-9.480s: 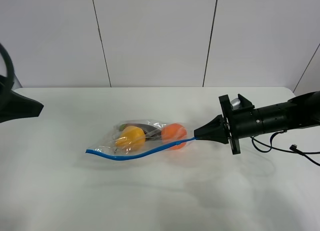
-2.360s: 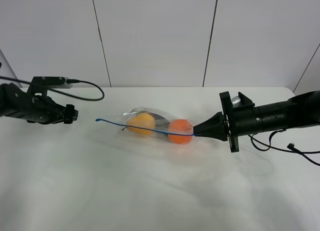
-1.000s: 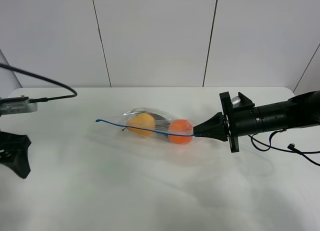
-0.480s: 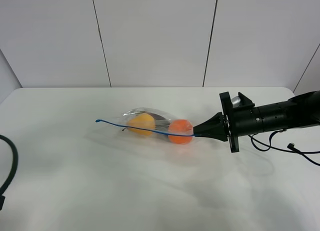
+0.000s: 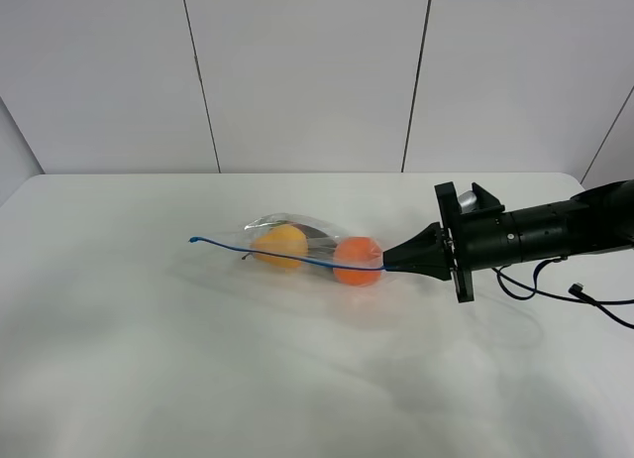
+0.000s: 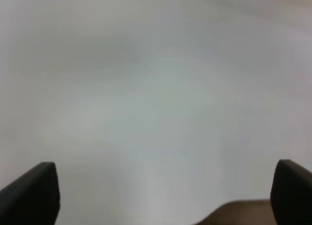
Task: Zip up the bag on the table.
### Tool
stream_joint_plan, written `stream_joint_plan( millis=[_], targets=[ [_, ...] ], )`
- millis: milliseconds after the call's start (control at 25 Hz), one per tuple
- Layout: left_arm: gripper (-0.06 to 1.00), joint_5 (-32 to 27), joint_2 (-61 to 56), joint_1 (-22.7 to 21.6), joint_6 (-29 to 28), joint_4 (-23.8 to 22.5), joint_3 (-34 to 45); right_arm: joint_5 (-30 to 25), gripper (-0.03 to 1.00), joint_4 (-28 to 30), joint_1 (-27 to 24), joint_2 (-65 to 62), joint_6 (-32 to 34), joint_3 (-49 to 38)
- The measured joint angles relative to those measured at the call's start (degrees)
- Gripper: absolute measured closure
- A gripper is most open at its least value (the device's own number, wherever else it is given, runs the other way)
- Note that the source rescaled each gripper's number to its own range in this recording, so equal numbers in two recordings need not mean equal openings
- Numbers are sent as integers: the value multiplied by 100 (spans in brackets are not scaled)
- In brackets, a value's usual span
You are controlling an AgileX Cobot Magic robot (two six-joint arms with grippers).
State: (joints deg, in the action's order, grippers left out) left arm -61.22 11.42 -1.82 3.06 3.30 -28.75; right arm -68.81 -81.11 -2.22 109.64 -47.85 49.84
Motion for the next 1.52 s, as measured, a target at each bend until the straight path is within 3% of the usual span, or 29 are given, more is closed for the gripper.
stream_joint_plan(
  millis=[160,240,360,480,600,720,920,1120,1240,1520],
  targets=[
    [-5,0,-936,29,7,0,7,0,88,29,0,0,-19,0],
    [-5,-11,-1142,29,14,0,7,-5,69,141,0,0,-19,0],
    [-5,-11,-1176,29,16,24,7,-12,23,416,0,0,-19,0],
    [-5,-11,-1176,29,16,30,7,55,3,782,0,0,35,0],
    [-5,-11,-1176,29,16,36,7,383,-2,1490,0,0,378,83],
    [-5,-11,-1176,29,16,36,7,604,-3,2615,0,2,1083,549],
    [-5,-11,-1176,29,16,38,7,572,-3,4851,0,6,2509,1744],
    [-5,-11,-1176,29,16,38,7,275,-3,6877,82,6,3349,2720],
    [-5,-11,-1176,29,16,38,7,25,-3,7390,198,-62,3569,2912],
    [-5,-11,-1176,29,16,43,7,-50,-3,7616,222,-560,3842,2802]
  ],
)
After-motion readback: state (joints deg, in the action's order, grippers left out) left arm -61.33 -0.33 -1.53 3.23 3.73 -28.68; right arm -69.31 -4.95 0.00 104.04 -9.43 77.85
